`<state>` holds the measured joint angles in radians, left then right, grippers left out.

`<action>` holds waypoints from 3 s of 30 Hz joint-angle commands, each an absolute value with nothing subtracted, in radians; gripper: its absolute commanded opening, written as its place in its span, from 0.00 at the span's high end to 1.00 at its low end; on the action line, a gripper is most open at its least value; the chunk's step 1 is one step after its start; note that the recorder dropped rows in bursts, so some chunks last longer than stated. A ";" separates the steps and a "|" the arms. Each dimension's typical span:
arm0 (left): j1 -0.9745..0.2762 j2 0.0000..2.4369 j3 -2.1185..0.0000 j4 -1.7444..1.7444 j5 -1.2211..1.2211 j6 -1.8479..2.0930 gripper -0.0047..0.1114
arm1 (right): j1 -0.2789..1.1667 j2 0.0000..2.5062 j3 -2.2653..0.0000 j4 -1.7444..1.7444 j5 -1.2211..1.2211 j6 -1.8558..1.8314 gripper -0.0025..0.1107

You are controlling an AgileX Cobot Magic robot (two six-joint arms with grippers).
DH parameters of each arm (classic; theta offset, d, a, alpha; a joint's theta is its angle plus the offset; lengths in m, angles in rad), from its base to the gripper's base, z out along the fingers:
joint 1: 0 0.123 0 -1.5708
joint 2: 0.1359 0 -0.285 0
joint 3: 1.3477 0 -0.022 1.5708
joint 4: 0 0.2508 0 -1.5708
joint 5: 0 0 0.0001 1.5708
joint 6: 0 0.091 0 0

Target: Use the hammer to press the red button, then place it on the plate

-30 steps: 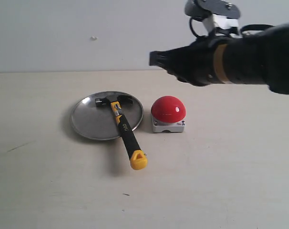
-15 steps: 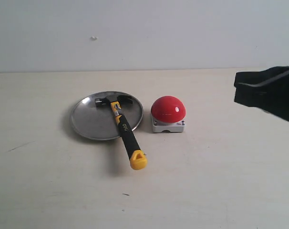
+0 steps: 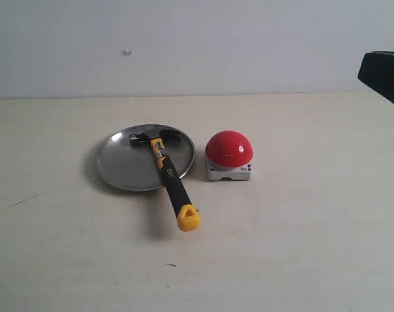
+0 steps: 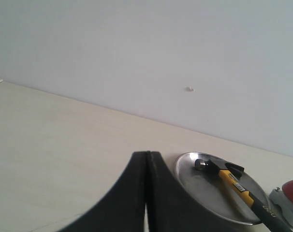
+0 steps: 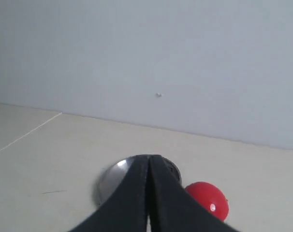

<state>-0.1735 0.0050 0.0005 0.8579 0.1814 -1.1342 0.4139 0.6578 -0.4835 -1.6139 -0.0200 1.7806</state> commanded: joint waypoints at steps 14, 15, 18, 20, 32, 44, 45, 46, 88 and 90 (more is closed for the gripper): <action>-0.172 0.000 0.000 0.859 0.186 -1.133 0.96 | -0.059 0.151 -0.132 -1.632 -0.086 1.729 0.98; -0.172 0.000 0.000 0.859 0.186 -1.133 0.96 | -0.065 0.135 -0.126 -1.632 -0.088 1.729 0.98; -0.172 0.000 0.000 0.859 0.186 -1.133 0.96 | -0.069 0.095 -0.107 -1.632 -0.087 1.726 0.98; -0.172 0.000 0.000 0.859 0.186 -1.133 0.96 | -0.069 0.086 -0.098 -1.632 -0.082 1.726 0.98; -0.172 0.000 0.000 0.859 0.186 -1.133 0.96 | -0.069 0.025 -0.071 -1.455 -0.059 1.554 0.98; -0.172 0.000 0.000 0.859 0.186 -1.133 0.96 | -0.069 0.000 -0.007 -0.041 0.236 0.066 0.98; -0.172 0.000 0.000 0.859 0.186 -1.133 0.96 | -0.069 0.000 0.000 -0.052 0.237 0.078 0.98; -0.172 0.000 0.000 0.859 0.186 -1.133 0.96 | -0.069 0.000 0.000 -0.063 0.234 0.109 0.98; -0.172 0.000 0.000 0.859 0.186 -1.133 0.96 | -0.069 0.000 0.000 -0.081 0.252 0.106 0.98; -0.172 0.000 0.000 0.859 0.186 -1.133 0.96 | -0.069 0.000 0.000 -0.081 0.252 0.106 0.98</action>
<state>-0.1735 0.0050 0.0005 0.8579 0.1830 -1.1342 -0.0651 0.0055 -0.0047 -0.0760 0.2499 0.1061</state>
